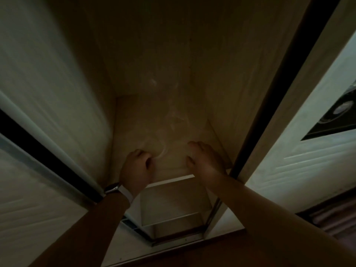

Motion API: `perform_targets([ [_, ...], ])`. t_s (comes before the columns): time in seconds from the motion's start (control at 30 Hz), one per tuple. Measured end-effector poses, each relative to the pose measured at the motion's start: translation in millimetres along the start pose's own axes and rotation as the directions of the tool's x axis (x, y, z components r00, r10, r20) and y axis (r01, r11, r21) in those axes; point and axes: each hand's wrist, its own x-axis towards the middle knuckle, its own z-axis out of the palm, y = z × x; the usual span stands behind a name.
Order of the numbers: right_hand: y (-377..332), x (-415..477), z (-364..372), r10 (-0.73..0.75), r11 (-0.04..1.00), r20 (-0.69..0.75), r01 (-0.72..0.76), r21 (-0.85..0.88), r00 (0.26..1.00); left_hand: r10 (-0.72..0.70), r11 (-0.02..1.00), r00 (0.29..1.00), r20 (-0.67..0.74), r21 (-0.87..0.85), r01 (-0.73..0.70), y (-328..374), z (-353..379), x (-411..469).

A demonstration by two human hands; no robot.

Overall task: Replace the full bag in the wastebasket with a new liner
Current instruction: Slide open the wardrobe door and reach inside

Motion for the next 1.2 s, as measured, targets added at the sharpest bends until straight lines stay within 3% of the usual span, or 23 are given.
perform_targets([
  [0.27,-10,-9,-5,0.003,0.984,0.175,-0.035,0.176,0.985,0.030,0.980,0.994,-0.109,-0.193,-0.051,6,-23,-6],
  [0.43,-20,-22,-16,-0.126,0.979,-0.045,0.131,0.153,0.991,0.195,0.933,0.947,-0.257,-0.248,-0.259,18,-48,-10],
  [0.57,-43,-37,-30,-0.269,0.956,-0.268,0.290,0.039,0.925,0.298,0.832,0.913,-0.278,-0.394,-0.391,30,-73,-15],
  [0.73,-84,-70,-50,-0.191,0.964,-0.300,0.236,0.121,0.935,0.467,0.629,0.871,-0.152,-0.635,-0.448,48,-104,-28],
  [0.87,-112,-102,-63,-0.152,0.977,-0.304,0.189,0.096,0.940,0.656,0.480,0.744,-0.131,-0.688,-0.544,61,-116,-42],
  [1.07,-123,-148,-88,-0.042,0.986,-0.421,0.105,0.128,0.906,0.612,0.355,0.783,-0.114,-0.844,-0.401,96,-130,-76],
  [1.2,-117,-185,-111,-0.008,0.980,-0.463,0.099,0.173,0.886,0.608,0.347,0.763,-0.220,-0.791,-0.505,130,-136,-98],
])
